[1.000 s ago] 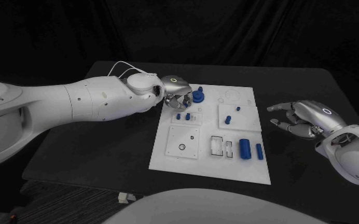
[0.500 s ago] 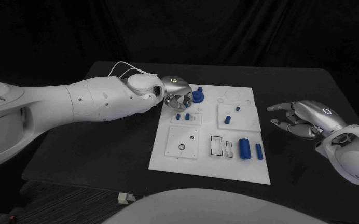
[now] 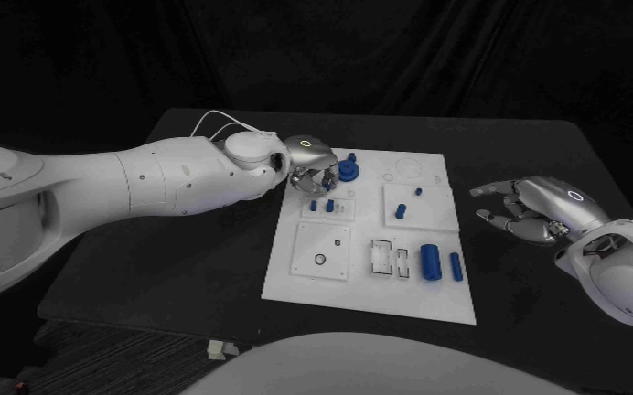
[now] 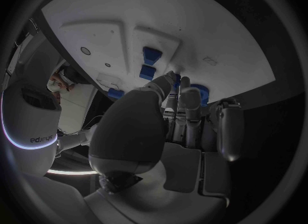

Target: Assemble the parts on the task board

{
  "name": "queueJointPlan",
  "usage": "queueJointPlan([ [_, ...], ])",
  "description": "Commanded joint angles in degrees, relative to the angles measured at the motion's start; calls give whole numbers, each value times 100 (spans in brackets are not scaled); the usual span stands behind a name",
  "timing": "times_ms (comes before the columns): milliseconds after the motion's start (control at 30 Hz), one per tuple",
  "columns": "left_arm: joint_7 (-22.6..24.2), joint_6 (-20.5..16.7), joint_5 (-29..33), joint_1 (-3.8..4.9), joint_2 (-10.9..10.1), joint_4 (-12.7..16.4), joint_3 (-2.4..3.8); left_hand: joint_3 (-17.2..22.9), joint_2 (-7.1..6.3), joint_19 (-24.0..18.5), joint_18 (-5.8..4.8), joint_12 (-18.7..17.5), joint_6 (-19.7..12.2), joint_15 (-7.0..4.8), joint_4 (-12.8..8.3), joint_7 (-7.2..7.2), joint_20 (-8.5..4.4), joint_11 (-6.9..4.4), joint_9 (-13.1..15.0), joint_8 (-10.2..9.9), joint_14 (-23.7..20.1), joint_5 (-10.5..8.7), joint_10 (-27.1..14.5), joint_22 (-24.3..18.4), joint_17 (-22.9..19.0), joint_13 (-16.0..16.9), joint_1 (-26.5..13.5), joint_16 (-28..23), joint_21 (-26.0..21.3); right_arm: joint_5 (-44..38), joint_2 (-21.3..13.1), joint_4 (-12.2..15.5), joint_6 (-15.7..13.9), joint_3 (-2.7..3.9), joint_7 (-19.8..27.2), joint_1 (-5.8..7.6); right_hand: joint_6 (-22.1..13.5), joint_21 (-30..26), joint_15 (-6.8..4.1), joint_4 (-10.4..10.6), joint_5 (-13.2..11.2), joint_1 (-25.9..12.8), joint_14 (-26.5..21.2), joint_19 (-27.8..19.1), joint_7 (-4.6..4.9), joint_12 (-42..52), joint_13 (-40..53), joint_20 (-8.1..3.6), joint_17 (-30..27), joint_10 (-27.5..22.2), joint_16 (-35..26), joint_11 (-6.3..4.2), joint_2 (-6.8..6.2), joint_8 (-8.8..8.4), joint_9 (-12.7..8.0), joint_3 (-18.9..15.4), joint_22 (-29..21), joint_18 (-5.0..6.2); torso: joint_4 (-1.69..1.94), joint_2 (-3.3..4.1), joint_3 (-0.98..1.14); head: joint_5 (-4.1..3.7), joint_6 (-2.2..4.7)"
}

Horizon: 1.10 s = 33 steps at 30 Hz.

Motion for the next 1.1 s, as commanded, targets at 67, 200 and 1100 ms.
queueJointPlan([
  [67, 5, 116, -7, -39, 12, -5, -11, -27, -24, 82, -6, -42, -9, -9, -2, 7, -4, 11, -8, -28, -52, -26, 50, 1175, -24, -14, -60, -25, -44, -29, -2, 2, 19, 3, -112, -17, 42, -23, 21, 11, 25, 33, 477, -36, 13, -20, 967, -2, 1037, 175, -19, 36, -9, -29, -7, 37, 776, 57, 0, 3, -1, 7, 1],
  [200, -4, 115, -7, -44, 11, -14, -11, -31, -32, 63, 1, -73, -34, -6, 1, -2, 0, 9, -16, -52, -84, -48, 44, 1166, -81, -26, -69, -59, -76, -29, -2, 1, 20, 3, -115, -20, 42, -23, 21, 11, 25, 33, 477, -36, 13, -20, 967, -2, 1037, 175, -19, 36, -9, -29, -7, 37, 776, 57, 2, 5, -2, 8, 1],
  [1100, 57, -705, -7, -48, -129, -192, -10, -345, -277, -148, 72, -523, -1904, 119, 407, -656, 104, 144, -535, -279, -462, -662, -432, 1069, -732, -80, -370, -399, -448, -29, -28, 4, -15, 3, -105, -23, 43, -27, 21, 7, 25, 37, 477, -37, 15, -21, 966, -2, 1037, 174, -19, 36, -11, -31, -9, 45, 775, 57, 7, 3, -1, 29, 1],
])
